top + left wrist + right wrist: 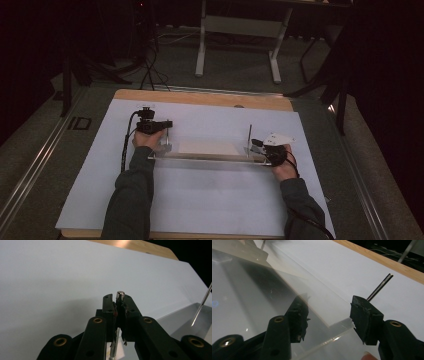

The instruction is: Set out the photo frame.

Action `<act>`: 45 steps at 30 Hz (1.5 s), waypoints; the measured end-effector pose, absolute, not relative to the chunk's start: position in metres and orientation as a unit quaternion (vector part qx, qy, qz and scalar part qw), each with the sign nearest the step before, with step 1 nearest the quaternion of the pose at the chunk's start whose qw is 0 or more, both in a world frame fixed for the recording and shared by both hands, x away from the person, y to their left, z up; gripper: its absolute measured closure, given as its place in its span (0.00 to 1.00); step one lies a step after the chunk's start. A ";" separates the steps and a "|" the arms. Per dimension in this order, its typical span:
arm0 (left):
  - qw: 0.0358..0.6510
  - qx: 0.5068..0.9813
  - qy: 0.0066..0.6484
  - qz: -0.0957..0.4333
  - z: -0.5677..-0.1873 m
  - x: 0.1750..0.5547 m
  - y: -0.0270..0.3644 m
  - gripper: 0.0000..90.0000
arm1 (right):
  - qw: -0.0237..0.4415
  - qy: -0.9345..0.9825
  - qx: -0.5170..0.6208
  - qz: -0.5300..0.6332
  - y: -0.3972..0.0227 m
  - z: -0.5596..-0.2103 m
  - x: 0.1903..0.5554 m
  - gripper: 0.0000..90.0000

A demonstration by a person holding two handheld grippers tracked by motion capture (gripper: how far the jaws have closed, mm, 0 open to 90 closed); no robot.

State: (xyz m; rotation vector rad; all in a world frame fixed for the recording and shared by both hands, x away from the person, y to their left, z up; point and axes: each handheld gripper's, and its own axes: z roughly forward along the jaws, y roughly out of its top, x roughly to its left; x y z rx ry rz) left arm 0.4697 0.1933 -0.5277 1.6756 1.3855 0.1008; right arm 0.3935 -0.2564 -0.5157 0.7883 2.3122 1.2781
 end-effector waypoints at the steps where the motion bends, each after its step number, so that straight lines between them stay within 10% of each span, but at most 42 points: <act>1: 0.464 0.682 0.564 0.041 -0.528 0.470 0.193 0.92 | 0.191 0.823 0.281 0.455 -0.256 -0.516 0.394 0.52; 45: 0.431 0.762 0.443 0.195 -0.525 0.385 0.219 0.67 | 0.167 0.827 0.295 0.448 -0.256 -0.508 0.401 0.52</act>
